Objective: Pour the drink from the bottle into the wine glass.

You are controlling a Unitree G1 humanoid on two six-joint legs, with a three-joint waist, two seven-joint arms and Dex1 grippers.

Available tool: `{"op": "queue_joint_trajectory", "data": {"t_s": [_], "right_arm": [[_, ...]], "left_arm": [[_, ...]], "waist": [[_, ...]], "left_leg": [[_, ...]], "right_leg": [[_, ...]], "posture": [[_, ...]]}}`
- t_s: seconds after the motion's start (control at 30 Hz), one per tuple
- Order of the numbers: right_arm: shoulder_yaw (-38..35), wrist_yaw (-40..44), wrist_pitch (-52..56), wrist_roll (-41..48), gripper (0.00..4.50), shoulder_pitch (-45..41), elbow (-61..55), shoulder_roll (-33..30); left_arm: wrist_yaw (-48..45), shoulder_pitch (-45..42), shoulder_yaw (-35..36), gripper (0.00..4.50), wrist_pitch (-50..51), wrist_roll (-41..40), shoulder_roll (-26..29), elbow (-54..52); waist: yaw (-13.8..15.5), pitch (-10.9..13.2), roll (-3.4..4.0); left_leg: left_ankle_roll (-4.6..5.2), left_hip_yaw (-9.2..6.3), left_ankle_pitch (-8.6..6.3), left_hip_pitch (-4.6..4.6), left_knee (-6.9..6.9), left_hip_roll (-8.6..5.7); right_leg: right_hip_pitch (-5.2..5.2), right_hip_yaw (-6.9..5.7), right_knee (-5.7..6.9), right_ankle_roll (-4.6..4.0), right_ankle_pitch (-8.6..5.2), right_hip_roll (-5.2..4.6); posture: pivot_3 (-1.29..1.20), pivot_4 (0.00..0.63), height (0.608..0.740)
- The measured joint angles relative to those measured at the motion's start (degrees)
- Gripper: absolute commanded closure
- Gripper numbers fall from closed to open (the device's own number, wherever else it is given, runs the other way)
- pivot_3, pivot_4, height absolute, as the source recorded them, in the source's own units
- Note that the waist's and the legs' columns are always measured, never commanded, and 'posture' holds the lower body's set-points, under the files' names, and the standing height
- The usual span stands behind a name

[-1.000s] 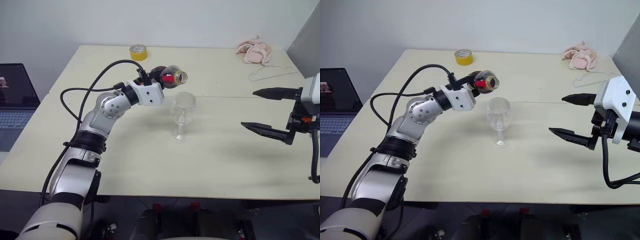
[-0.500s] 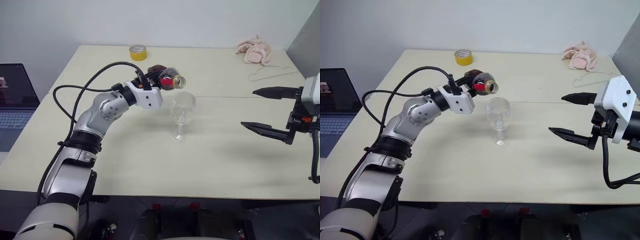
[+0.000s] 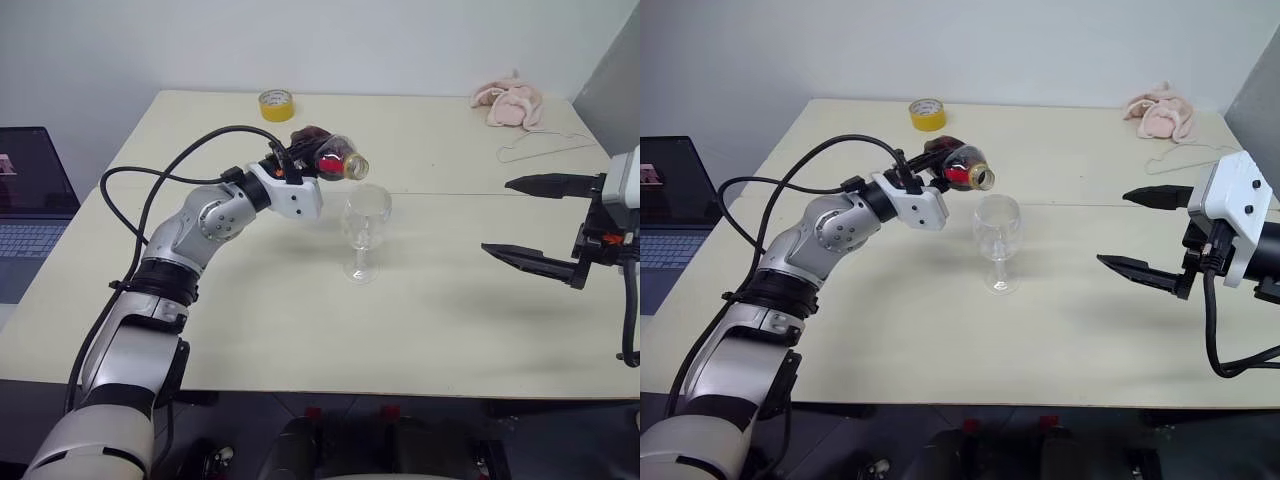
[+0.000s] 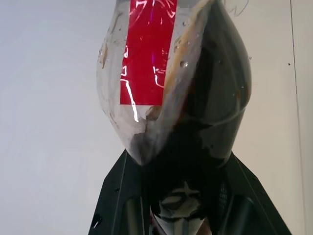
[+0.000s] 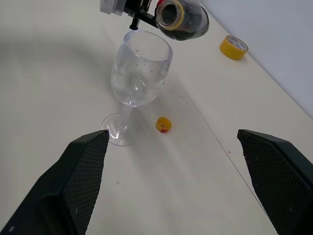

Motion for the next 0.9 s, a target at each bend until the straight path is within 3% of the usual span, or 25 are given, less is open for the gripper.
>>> {"op": "queue_joint_trajectory", "data": {"t_s": [0.9], "right_arm": [[0.0,-0.6,0.0,0.1,0.00,0.0,0.0,0.0]], "left_arm": [[7.3,-2.7,-2.2,3.40,-3.8,6.2,2.5,2.8]], "waist": [[-0.1,0.0,0.00]], "left_leg": [[0.00,0.00,0.00,0.00,0.01,-0.01]], "right_leg": [[0.00,0.00,0.02,0.00,0.00,0.00]], "posture": [[0.00,0.150,0.740]]}}
